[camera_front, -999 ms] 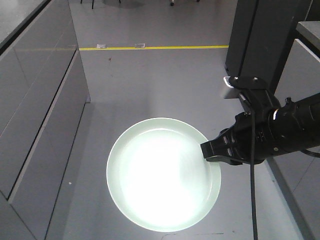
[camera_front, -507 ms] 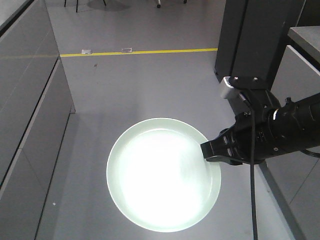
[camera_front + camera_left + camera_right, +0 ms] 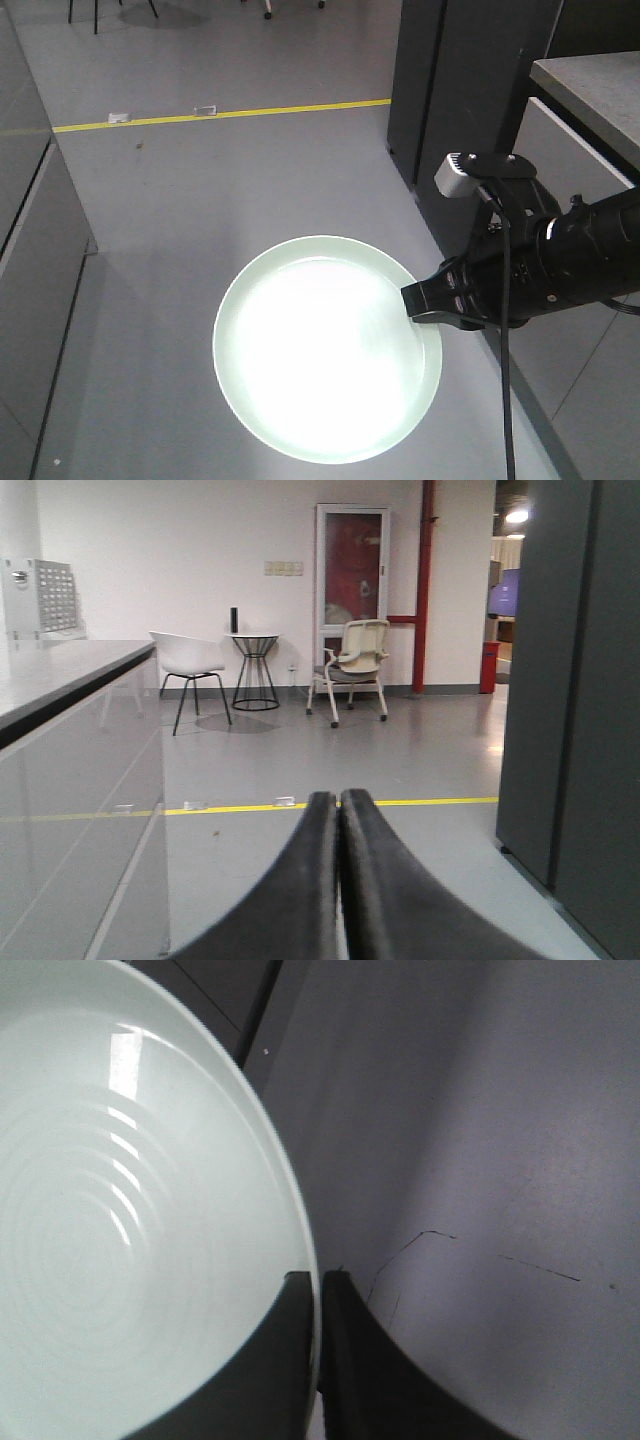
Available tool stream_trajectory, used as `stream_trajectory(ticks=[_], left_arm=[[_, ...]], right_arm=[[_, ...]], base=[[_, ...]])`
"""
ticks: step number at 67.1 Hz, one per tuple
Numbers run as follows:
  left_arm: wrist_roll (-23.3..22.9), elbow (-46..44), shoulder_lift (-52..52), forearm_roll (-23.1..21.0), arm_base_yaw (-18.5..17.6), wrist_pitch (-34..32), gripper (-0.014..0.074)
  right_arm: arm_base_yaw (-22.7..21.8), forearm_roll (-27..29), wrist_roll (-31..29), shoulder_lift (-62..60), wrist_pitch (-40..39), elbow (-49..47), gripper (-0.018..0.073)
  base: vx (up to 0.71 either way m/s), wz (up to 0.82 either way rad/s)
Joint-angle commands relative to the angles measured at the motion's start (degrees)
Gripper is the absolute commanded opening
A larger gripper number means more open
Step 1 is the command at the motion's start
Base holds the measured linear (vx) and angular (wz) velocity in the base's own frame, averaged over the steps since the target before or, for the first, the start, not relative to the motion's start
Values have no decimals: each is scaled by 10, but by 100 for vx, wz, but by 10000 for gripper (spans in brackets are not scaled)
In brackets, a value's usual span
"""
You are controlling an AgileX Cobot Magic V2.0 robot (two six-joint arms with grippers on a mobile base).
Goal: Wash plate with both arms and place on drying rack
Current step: 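Hold the plate while the base turns toward the sink counter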
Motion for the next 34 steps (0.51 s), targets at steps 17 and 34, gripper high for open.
stream_trajectory(ticks=[17, 34], left_arm=[[-3, -16, -8, -4, 0, -42, -6], [-3, -16, -8, -4, 0, -42, -6]], right_arm=[[-1, 17, -4, -17, -20, -17, -1], [-1, 17, -4, -17, -20, -17, -1]], base=[[19, -25], [18, -26]])
